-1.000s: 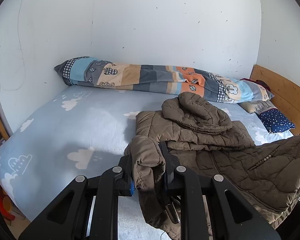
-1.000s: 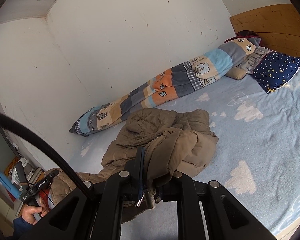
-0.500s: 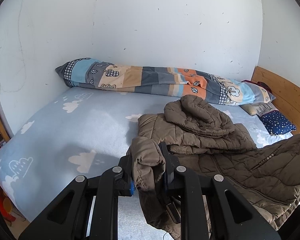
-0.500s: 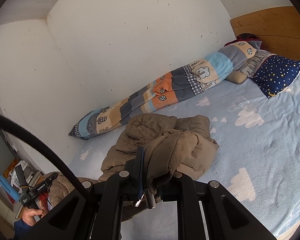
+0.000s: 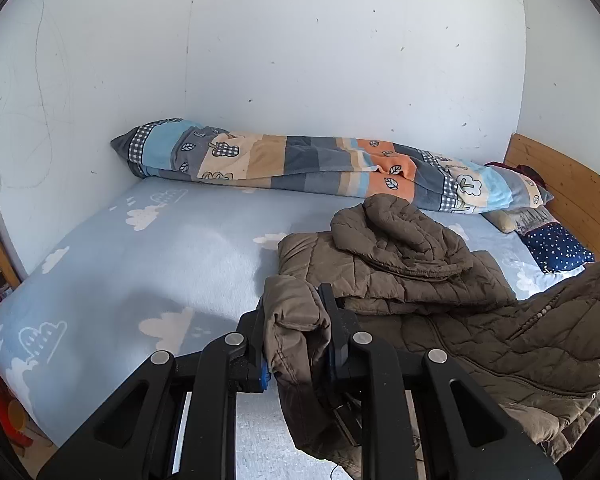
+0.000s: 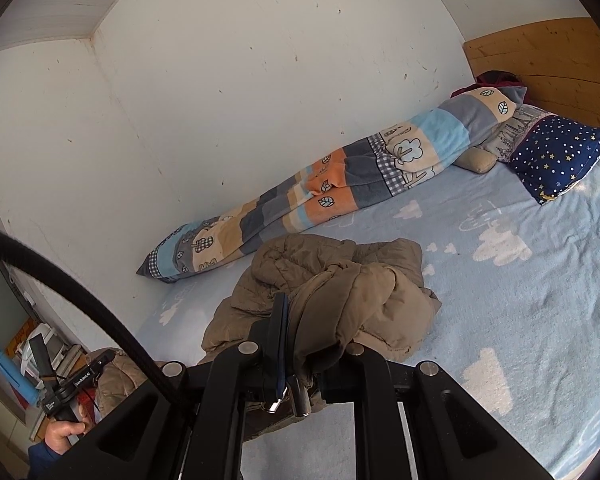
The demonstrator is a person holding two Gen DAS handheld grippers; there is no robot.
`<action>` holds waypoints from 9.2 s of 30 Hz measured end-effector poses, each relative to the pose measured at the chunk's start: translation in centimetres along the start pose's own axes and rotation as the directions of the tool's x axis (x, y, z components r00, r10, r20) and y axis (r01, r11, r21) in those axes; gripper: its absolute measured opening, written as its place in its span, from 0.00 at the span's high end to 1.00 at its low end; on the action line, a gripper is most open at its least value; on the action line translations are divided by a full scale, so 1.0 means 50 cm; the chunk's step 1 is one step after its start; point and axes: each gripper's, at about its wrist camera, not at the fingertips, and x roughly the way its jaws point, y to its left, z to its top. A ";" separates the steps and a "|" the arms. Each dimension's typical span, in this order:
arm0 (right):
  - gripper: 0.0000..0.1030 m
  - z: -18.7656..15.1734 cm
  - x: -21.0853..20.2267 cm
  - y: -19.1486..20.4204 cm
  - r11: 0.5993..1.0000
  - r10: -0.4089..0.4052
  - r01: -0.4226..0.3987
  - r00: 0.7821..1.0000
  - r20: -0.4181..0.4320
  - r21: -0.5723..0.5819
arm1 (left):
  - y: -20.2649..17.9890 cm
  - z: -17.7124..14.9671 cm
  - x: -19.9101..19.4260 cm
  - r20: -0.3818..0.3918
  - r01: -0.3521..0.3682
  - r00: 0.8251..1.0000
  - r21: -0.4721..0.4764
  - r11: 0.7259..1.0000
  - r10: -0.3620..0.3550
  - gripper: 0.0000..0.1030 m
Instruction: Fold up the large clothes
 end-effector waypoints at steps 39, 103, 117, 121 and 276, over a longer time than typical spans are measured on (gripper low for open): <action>0.88 0.134 0.193 -0.037 0.998 -0.032 0.030 0.999 0.037 0.052 | 0.007 0.127 0.194 -0.005 -0.045 0.999 -0.077 0.996 0.045 0.81; 0.42 0.236 0.488 -0.257 0.944 -0.143 0.142 0.990 -0.018 0.297 | -0.039 0.349 0.512 -0.010 -0.108 0.994 -0.177 0.978 0.108 0.41; 0.42 0.075 0.390 -0.005 0.994 -0.098 0.104 0.975 -0.198 0.017 | -0.322 0.072 0.376 -0.301 0.138 0.948 0.097 0.986 -0.103 0.39; 0.42 0.009 0.419 -0.005 0.987 -0.162 0.159 0.947 -0.278 -0.034 | -0.344 0.037 0.414 -0.287 0.110 0.956 0.156 0.982 -0.061 0.39; 0.22 0.104 0.500 -0.399 0.965 -0.233 0.260 0.863 -0.449 -0.001 | 0.174 0.015 0.683 -0.502 0.133 0.798 -0.393 0.910 -0.334 0.23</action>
